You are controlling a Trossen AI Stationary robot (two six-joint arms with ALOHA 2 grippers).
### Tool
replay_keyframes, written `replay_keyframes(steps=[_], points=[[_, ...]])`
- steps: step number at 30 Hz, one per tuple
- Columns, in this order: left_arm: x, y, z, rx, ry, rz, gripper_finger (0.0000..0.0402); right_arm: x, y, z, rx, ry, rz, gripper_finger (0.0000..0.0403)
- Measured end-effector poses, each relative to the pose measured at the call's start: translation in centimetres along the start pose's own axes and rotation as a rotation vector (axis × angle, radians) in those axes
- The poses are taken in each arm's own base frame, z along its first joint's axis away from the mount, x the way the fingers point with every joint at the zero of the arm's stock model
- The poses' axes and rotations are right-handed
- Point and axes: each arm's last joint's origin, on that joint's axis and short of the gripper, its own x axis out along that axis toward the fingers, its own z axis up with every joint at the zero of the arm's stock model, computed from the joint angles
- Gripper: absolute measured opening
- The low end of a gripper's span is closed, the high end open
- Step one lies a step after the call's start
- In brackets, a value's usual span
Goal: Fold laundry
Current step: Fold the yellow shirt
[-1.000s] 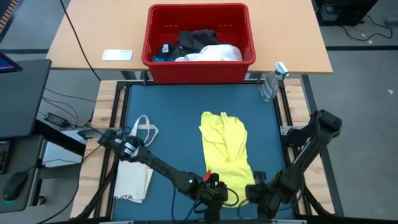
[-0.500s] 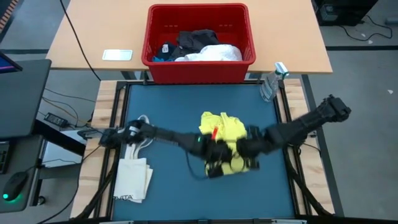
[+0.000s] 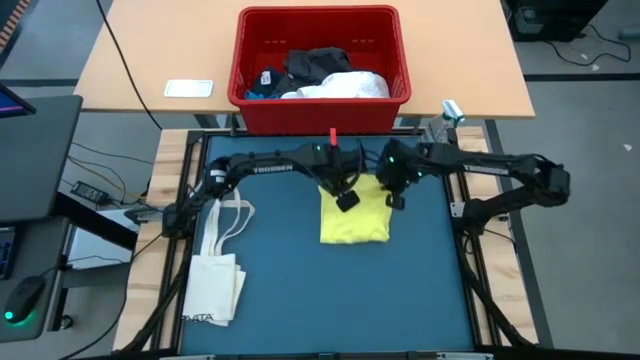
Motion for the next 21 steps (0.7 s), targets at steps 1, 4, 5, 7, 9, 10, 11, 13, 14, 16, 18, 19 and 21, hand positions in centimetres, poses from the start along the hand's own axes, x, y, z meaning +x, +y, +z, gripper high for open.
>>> replay_keyframes(steps=[1, 4, 5, 7, 9, 10, 11, 13, 14, 16, 18, 19, 21], points=[[0.3, 0.7, 0.1, -0.011, 0.009, 0.011, 0.0002, 0.5, -0.6, 0.2, 0.006, -0.014, -0.006, 0.0019], [1.1, 3.0, 0.8, -0.060, -0.014, 0.060, 0.0011, 1.9, -2.4, 0.7, 0.041, -0.033, -0.042, 0.0019], [1.3, 3.8, 1.1, -0.078, -0.029, 0.077, 0.0017, 2.3, -2.9, 0.8, 0.057, -0.041, -0.058, 0.0020], [1.4, 5.2, 2.0, -0.113, -0.085, 0.107, 0.0029, 2.9, -3.8, 0.8, 0.116, -0.036, -0.096, 0.0028], [1.4, 6.5, 2.7, -0.142, -0.134, 0.124, 0.0039, 3.5, -4.6, 0.6, 0.189, -0.015, -0.141, 0.0045], [1.4, 7.1, 3.0, -0.157, -0.152, 0.128, 0.0043, 3.7, -4.9, 0.5, 0.222, -0.007, -0.155, 0.0056], [1.4, 7.8, 3.3, -0.172, -0.164, 0.133, 0.0047, 3.7, -5.2, 0.4, 0.253, -0.005, -0.161, 0.0069], [1.5, 8.8, 3.5, -0.196, -0.168, 0.140, 0.0056, 3.5, -5.4, 0.3, 0.322, -0.015, -0.169, 0.0098], [1.5, 9.2, 3.5, -0.203, -0.163, 0.146, 0.0061, 3.1, -5.4, 0.3, 0.357, -0.026, -0.173, 0.0112], [1.4, 10.0, 3.3, -0.200, -0.128, 0.161, 0.0070, 2.2, -5.4, 0.3, 0.443, -0.066, -0.199, 0.0139], [1.1, 10.6, 3.0, -0.170, -0.094, 0.176, 0.0079, 1.0, -5.3, 0.4, 0.549, -0.120, -0.248, 0.0160], [0.9, 10.9, 3.0, -0.147, -0.089, 0.179, 0.0083, 0.4, -5.3, 0.4, 0.605, -0.149, -0.271, 0.0168], [0.3, 11.1, 2.8, -0.102, -0.075, 0.184, 0.0089, -0.9, -5.2, 0.4, 0.705, -0.220, -0.284, 0.0180]])
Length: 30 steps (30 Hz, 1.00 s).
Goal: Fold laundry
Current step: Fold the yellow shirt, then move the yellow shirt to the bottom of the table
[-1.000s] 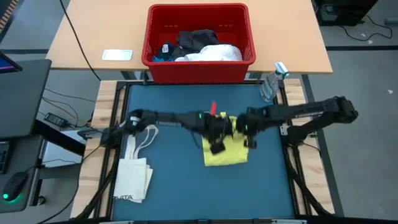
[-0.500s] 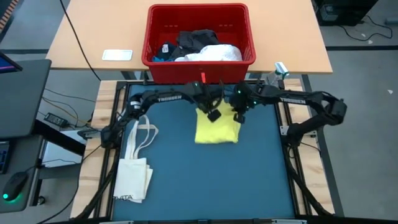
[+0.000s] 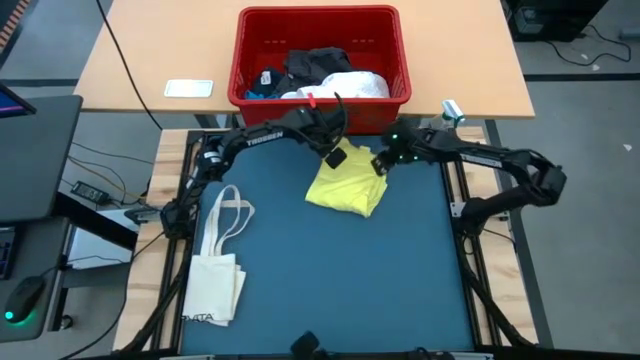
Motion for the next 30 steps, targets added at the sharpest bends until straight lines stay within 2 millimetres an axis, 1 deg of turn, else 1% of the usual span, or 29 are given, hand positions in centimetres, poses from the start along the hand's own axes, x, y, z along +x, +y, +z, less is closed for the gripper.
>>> replay_keyframes(steps=[2, 3, 5, 7, 9, 13, 16, 18, 19, 21, 22, 24, 26, 28, 30], points=[[-0.3, 0.4, 0.0, 0.048, 0.007, -0.001, 0.0093, -1.2, 0.0, 0.3, 0.071, -0.054, 0.022, 0.0185], [-0.8, 0.8, 0.1, 0.059, -0.007, -0.009, 0.0095, -1.6, 0.1, 0.4, 0.086, -0.073, 0.049, 0.0186], [-1.8, 1.7, 0.3, 0.079, -0.020, -0.030, 0.0095, -1.9, 0.8, 0.9, 0.082, -0.102, 0.177, 0.0185], [-3.1, 2.8, 0.6, 0.086, -0.052, -0.080, 0.0095, -1.5, 2.0, 1.3, 0.055, -0.111, 0.313, 0.0179], [-4.2, 3.8, 0.8, 0.085, -0.071, -0.148, 0.0095, -0.2, 3.2, 1.1, 0.051, -0.081, 0.364, 0.0170], [-5.5, 4.9, 1.1, 0.075, -0.122, -0.211, 0.0095, 4.0, 5.0, -0.1, 0.052, 0.029, 0.338, 0.0149], [-6.0, 5.0, 1.2, 0.078, -0.145, -0.219, 0.0095, 7.1, 5.8, -1.8, 0.046, 0.140, 0.299, 0.0134], [-6.0, 4.8, 1.0, 0.085, -0.119, -0.219, 0.0095, 8.3, 6.1, -3.0, 0.027, 0.223, 0.270, 0.0123], [-6.1, 4.5, 0.8, 0.087, -0.104, -0.222, 0.0095, 8.4, 6.3, -3.7, 0.014, 0.273, 0.252, 0.0118], [-6.2, 3.6, 0.3, 0.078, -0.070, -0.230, 0.0095, 7.9, 6.7, -5.2, -0.037, 0.379, 0.217, 0.0108], [-6.4, 3.0, 0.0, 0.077, -0.051, -0.236, 0.0095, 7.2, 7.0, -5.8, -0.078, 0.422, 0.207, 0.0104], [-6.7, 1.5, -0.3, 0.071, -0.039, -0.252, 0.0095, 5.5, 7.6, -7.5, -0.174, 0.514, 0.186, 0.0097], [-7.0, 0.0, -0.5, 0.074, -0.051, -0.269, 0.0095, 3.4, 8.1, -8.9, -0.248, 0.559, 0.187, 0.0094], [-7.4, -1.4, -0.6, 0.071, -0.077, -0.292, 0.0095, 1.3, 8.5, -10.0, -0.276, 0.575, 0.244, 0.0093], [-7.8, -2.8, -0.8, 0.069, -0.098, -0.314, 0.0095, -0.6, 8.5, -11.8, -0.281, 0.614, 0.308, 0.0094]])
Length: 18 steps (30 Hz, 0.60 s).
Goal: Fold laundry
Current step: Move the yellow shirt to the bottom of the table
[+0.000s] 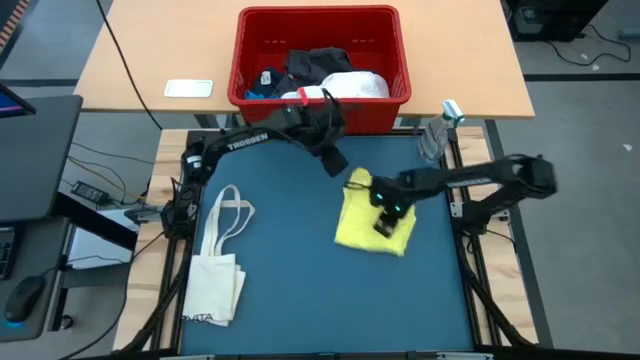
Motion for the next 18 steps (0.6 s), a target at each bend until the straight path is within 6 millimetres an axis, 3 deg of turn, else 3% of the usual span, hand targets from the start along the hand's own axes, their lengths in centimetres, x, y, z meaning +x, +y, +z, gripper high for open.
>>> replay_keyframes(steps=[6, 9, 14, 18], points=[[0.0, -3.3, -0.8, -0.012, 0.000, -0.029, 0.0095, 0.9, 1.2, -8.5, 0.042, 0.093, 0.101, 0.0092], [0.0, -5.0, -1.3, 0.024, 0.008, -0.041, 0.0095, 0.3, 2.1, -11.2, 0.047, 0.080, 0.216, 0.0092], [-0.2, -8.2, -1.8, 0.101, -0.048, -0.106, 0.0095, -2.9, 2.7, -12.6, 0.056, -0.120, 0.234, 0.0092], [0.8, -10.6, -1.1, 0.152, -0.181, -0.186, 0.0100, -5.1, 1.4, -12.5, 0.045, -0.226, 0.033, 0.0092]])
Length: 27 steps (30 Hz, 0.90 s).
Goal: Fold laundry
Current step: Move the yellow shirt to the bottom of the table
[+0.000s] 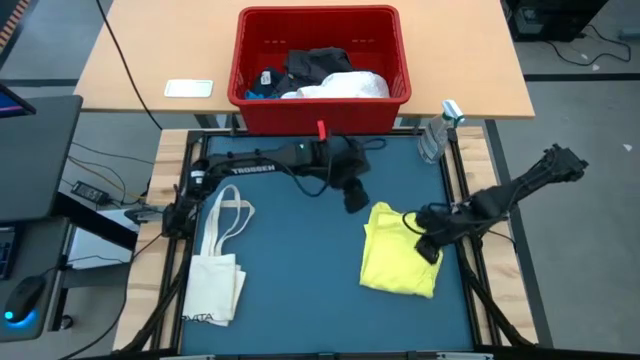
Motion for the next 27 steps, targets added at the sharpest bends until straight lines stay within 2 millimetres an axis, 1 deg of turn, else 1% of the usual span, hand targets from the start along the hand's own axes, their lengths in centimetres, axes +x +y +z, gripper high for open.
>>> replay_keyframes(steps=[3, 6, 10, 14, 16, 19, 24, 27], points=[[2.9, -1.0, -0.2, 0.039, -0.027, -0.093, 0.0117, -0.8, -1.0, 0.5, -0.079, -0.006, -0.122, 0.0095], [6.5, -1.2, -1.6, 0.038, 0.033, -0.151, 0.0148, -0.8, -1.4, 0.9, -0.139, 0.021, -0.142, 0.0113], [10.4, -0.5, -3.2, 0.041, 0.074, -0.136, 0.0189, -0.5, -2.0, 1.4, -0.184, 0.038, -0.201, 0.0158], [13.1, 0.1, -3.7, 0.068, 0.023, -0.149, 0.0212, 0.3, -2.4, 2.3, -0.202, 0.058, -0.276, 0.0205], [14.1, -0.1, -3.8, 0.099, -0.004, -0.178, 0.0214, 0.7, -2.5, 2.8, -0.185, 0.088, -0.295, 0.0219], [14.7, -0.6, -4.1, 0.114, -0.017, -0.243, 0.0215, 1.3, -2.6, 3.2, -0.191, 0.140, -0.291, 0.0222], [14.9, -1.3, -4.4, 0.180, -0.017, -0.265, 0.0212, 1.8, -2.7, 3.7, -0.196, 0.160, -0.300, 0.0202], [14.9, -1.3, -4.4, 0.194, -0.020, -0.252, 0.0190, 2.7, -3.4, 3.7, -0.168, 0.177, -0.321, 0.0179]])
